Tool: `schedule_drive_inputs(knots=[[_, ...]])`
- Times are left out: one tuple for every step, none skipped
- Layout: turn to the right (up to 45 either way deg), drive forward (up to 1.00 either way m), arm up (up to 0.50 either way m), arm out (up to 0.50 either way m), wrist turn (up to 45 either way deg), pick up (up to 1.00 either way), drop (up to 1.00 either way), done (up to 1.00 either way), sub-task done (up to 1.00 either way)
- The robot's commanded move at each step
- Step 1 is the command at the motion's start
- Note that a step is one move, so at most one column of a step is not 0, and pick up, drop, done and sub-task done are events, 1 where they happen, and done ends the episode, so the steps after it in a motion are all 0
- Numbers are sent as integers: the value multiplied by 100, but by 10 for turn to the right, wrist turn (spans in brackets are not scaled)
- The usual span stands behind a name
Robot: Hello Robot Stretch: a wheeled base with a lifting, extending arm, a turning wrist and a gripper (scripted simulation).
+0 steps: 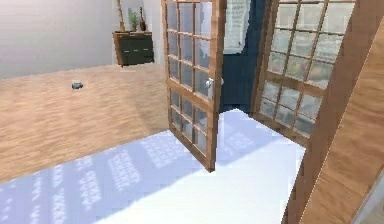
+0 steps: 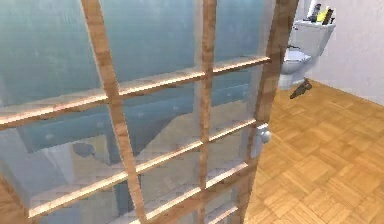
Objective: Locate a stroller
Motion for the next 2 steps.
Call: schedule_drive_inputs(knots=[[-450,0,0,0,0,0,0,0,0],[-60,0,0,0,0,0,0,0,0]])
